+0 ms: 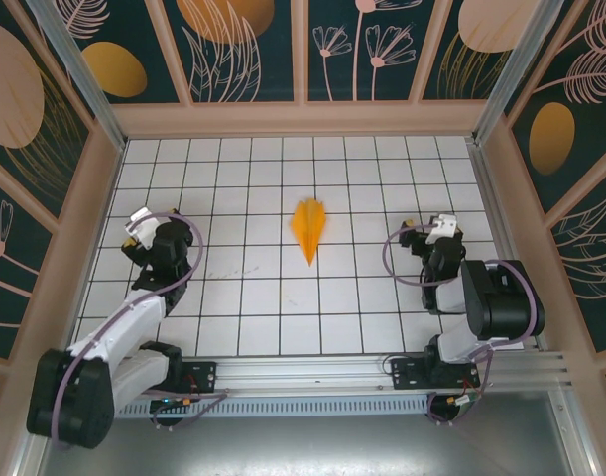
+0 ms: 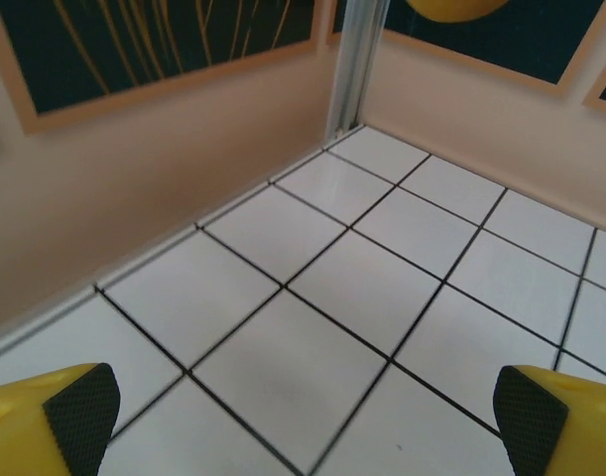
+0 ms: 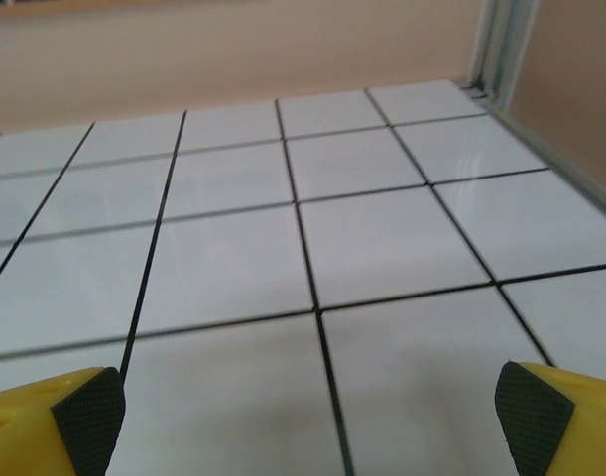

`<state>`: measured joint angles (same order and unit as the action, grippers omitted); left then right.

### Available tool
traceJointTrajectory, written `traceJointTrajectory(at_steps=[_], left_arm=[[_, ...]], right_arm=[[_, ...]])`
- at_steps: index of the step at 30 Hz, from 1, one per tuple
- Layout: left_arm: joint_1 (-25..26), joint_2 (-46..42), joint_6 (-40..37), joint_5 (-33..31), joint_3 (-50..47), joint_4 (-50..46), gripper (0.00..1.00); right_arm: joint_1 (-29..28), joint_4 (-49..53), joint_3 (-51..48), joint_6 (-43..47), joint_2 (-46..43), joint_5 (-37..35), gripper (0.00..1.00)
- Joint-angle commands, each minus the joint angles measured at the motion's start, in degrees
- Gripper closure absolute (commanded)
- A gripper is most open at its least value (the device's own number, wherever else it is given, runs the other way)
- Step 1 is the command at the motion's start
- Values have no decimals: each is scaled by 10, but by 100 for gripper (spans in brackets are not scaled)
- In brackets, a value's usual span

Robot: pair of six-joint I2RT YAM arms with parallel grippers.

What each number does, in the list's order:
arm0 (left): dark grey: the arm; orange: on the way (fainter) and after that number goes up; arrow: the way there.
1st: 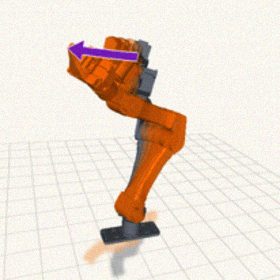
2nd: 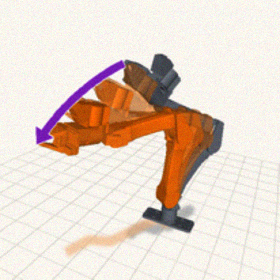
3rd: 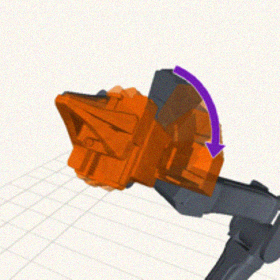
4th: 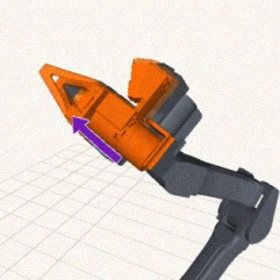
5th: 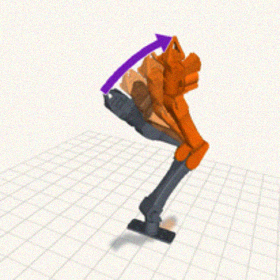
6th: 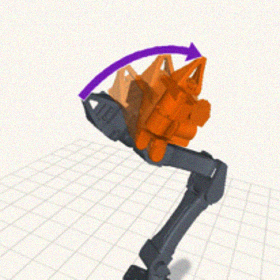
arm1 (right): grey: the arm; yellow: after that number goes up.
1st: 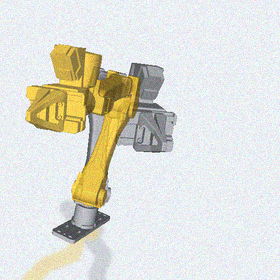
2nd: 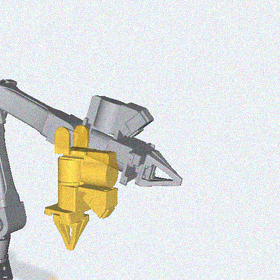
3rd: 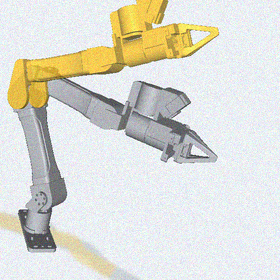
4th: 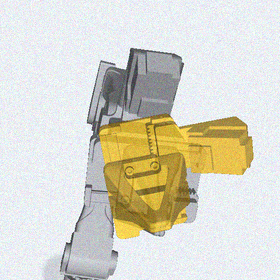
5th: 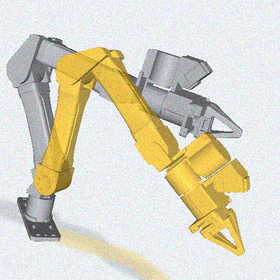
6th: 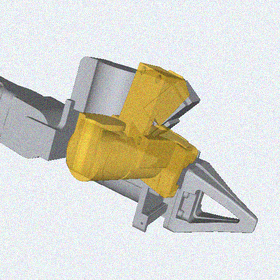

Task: Fold a paper plane with a square sheet of paper (pick it up from the middle)
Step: Reset both arms

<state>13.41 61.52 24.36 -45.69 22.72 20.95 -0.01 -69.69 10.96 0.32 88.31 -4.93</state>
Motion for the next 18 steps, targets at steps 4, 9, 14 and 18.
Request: traceJointTrajectory(at_steps=[4,9,14,18], left_arm=[[-9,162,-202,60,-5,313,1],[-44,193,-230,165,-14,356,1],[-67,221,-216,227,-95,499,1],[-108,275,-196,296,-110,592,1]], right_arm=[[-1,-42,11,-24,0,-40,1],[-3,-47,10,-29,1,-57,1],[-2,-45,10,-29,0,-56,1],[-3,-45,10,-28,0,-54,1]])
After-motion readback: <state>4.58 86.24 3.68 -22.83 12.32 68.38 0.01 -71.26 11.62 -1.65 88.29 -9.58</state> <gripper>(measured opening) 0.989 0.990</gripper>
